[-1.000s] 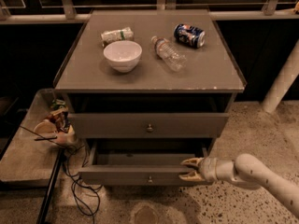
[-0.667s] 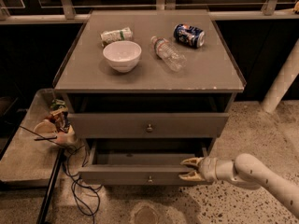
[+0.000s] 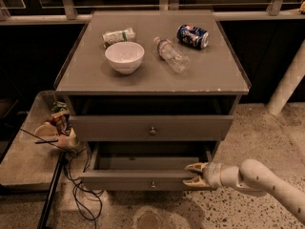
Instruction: Open middle drawer
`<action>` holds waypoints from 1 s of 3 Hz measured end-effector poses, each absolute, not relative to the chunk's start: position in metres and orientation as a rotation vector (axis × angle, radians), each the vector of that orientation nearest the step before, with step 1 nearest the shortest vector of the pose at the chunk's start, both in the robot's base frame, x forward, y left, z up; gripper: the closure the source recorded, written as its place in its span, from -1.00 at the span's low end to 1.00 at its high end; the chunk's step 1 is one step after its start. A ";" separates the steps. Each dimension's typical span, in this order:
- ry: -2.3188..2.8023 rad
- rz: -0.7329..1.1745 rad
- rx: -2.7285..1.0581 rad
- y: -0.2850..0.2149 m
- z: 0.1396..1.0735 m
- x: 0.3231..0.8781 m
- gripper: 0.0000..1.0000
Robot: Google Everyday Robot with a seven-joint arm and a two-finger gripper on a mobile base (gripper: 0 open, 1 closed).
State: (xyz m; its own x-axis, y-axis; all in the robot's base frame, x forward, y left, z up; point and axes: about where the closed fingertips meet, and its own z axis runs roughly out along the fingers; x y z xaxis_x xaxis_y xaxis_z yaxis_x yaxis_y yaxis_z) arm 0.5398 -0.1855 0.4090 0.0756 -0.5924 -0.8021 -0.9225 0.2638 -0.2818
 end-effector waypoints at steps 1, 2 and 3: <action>1.618 0.453 -1.430 -0.185 0.409 0.540 -0.30; 1.618 0.453 -1.430 -0.185 0.409 0.540 -0.75; 1.618 0.453 -1.430 -0.185 0.409 0.540 -0.72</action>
Offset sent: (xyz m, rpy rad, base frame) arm 0.0000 0.0000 0.0000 0.0000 0.0000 0.0000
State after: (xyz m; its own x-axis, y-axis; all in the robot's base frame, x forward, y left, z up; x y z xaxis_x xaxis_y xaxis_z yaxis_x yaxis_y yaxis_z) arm 0.5398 -0.1854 0.4090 0.0756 -0.5923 -0.8021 -0.9225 0.2637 -0.2817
